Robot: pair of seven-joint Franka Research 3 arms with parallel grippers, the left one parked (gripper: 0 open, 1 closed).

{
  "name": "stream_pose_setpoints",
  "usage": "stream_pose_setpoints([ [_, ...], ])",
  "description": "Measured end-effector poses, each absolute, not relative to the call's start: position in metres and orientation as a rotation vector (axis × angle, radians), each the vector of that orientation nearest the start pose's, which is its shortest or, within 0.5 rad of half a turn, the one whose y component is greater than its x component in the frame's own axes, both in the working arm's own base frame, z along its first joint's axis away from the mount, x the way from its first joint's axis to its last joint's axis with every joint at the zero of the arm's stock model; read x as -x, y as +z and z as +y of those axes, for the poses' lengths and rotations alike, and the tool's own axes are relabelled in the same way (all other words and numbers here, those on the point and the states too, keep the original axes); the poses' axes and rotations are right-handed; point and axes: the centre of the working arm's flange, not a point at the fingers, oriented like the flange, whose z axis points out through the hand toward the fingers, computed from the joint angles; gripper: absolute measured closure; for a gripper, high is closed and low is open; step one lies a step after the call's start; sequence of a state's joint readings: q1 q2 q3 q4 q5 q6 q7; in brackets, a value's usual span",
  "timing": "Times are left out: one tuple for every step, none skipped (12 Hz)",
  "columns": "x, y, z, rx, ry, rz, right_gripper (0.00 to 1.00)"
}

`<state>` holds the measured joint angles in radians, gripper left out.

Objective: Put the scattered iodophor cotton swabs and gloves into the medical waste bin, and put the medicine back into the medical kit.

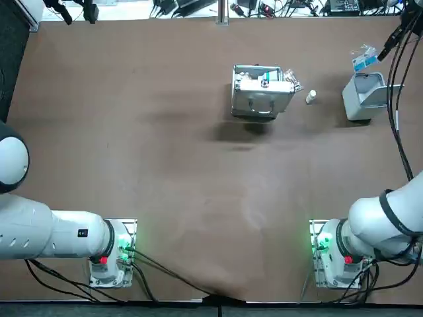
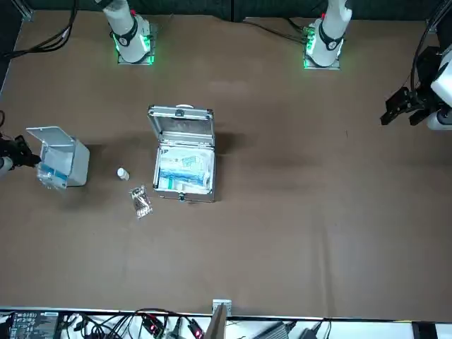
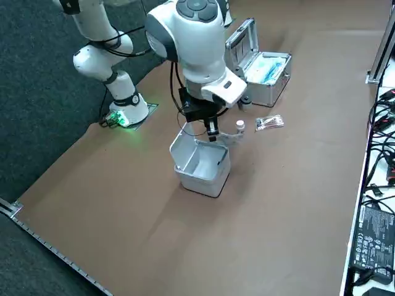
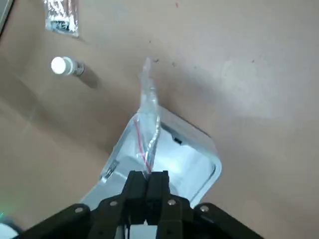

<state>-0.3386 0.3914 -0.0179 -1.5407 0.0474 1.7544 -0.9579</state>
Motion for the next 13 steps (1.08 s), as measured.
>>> stream_pose_setpoints([
  [-0.610, 0.416, -0.226, 2.857, 0.185, -0.878, 0.99],
  [-0.607, 0.417, -0.231, 2.847, 0.190, -0.890, 0.99],
  [-0.604, 0.416, -0.237, 2.838, 0.192, -0.901, 0.99],
  [-0.601, 0.414, -0.243, 2.827, 0.197, -0.913, 0.99],
  [-0.597, 0.411, -0.250, 2.817, 0.203, -0.918, 0.99],
  [-0.593, 0.399, -0.262, 2.795, 0.227, -0.944, 0.99],
  [-0.592, 0.392, -0.265, 2.781, 0.244, -0.964, 0.99],
  [-0.591, 0.384, -0.266, 2.768, 0.265, -0.983, 0.98],
  [-0.591, 0.375, -0.267, 2.757, 0.287, -0.997, 0.98],
  [-0.592, 0.368, -0.267, 2.745, 0.303, -1.009, 0.93],
  [-0.592, 0.363, -0.265, 2.734, 0.311, -1.023, 0.82],
  [-0.594, 0.362, -0.263, 2.729, 0.311, -1.033, 0.70],
  [-0.597, 0.366, -0.259, 2.731, 0.302, -1.046, 0.58],
])
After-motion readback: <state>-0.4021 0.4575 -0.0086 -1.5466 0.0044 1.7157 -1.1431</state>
